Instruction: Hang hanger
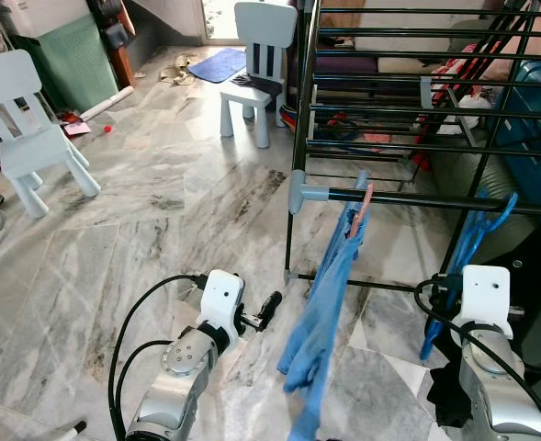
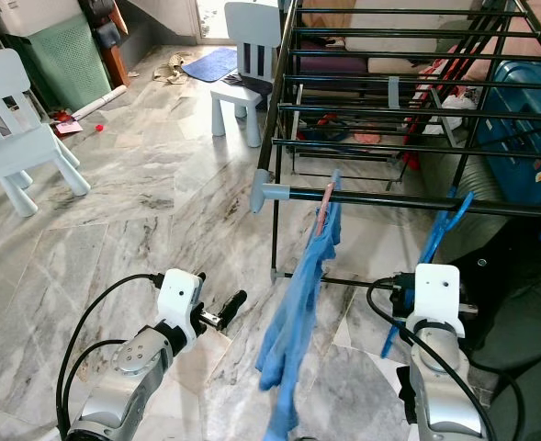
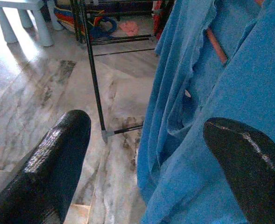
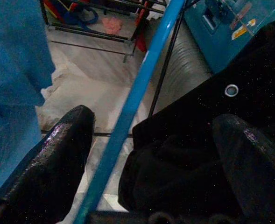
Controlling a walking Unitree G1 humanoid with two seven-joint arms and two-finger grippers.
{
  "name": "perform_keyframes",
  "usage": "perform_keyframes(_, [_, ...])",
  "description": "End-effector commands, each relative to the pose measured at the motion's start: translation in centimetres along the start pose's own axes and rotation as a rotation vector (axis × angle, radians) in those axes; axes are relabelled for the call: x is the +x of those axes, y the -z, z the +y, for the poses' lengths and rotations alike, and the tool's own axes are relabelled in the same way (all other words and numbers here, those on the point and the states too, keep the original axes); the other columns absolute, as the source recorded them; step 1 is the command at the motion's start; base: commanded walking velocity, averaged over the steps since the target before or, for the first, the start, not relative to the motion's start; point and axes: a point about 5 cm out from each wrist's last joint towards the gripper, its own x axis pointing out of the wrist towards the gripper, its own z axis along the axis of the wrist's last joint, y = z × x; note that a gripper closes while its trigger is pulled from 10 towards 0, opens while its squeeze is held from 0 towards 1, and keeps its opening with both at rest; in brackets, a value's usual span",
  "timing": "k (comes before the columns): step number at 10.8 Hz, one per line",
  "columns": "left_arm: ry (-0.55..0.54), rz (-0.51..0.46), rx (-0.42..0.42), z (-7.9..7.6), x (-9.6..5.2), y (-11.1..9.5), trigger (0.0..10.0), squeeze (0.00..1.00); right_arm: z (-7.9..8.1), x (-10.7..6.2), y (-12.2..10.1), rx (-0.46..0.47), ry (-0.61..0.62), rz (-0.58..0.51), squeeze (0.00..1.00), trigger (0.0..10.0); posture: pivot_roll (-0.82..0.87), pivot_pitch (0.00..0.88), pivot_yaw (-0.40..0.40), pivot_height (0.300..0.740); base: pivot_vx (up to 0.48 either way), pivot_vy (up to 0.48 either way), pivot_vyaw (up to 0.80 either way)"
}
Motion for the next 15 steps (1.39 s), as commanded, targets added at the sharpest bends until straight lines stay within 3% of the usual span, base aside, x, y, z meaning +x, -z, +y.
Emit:
perform_keyframes(1, [0.0, 0.012, 0.009, 0.1, -0.1, 0.2, 10.0, 0.0, -0.1, 0.1, -0.1, 0.01, 0.001, 0.0, 1.0, 10.0, -0.09, 0.05, 0.037, 0.74, 0.0, 0.0, 0.0])
perform_keyframes(3, [0.006, 0.017, 0.01, 0.0, -0.2, 0.4, 10.0, 0.0, 0.3, 0.2, 0.3, 0.015, -0.033, 0.022, 1.0, 10.0, -0.09, 0.04, 0.032, 0.74, 0.0, 0.0, 0.0])
perform_keyframes(15, [0.015, 0.016, 0.01, 0.0, 0.1, 0.4, 10.0, 0.0, 1.0, 0.9, 1.4, 0.01, -0.056, 0.074, 1.0, 10.0, -0.08, 0.03, 0.029, 0.74, -0.277, 0.0, 0.0])
